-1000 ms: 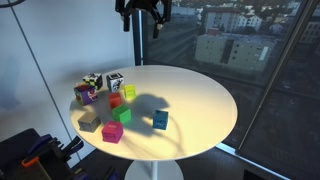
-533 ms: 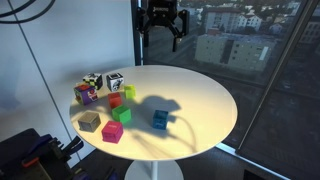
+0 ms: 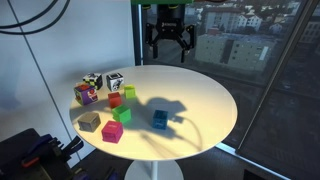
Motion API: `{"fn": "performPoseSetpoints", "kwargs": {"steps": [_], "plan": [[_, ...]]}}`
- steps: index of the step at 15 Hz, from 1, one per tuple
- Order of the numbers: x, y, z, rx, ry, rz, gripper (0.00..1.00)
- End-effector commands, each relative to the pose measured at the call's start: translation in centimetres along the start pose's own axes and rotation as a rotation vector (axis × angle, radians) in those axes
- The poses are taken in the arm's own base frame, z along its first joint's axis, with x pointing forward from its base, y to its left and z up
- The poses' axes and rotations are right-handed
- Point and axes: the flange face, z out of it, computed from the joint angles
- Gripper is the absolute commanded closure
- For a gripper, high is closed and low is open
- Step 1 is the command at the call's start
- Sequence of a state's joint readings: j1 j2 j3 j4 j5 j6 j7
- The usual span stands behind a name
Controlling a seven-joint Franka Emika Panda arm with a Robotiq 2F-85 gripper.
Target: Put the blue block on top of the green block
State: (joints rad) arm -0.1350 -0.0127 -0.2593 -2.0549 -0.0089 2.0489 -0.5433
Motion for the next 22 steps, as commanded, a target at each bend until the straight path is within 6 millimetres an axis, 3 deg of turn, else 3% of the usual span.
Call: {"fn": "performPoseSetpoints", "kwargs": {"steps": [1,6,10,15,22], "plan": [[0.1,0.0,0.0,0.001,-0.001,-0.001,0.0],[0.1,-0.1,0.0,0.001,-0.001,-0.002,0.0],[0.2,0.0,1.4,0.017,-0.011,-0.017,0.0],[0.0,0.5,4.2,0.012,-0.047,-0.018,0.0],[-1.3,1.5,9.7,0.002,-0.028,-0.029,0.0]]}}
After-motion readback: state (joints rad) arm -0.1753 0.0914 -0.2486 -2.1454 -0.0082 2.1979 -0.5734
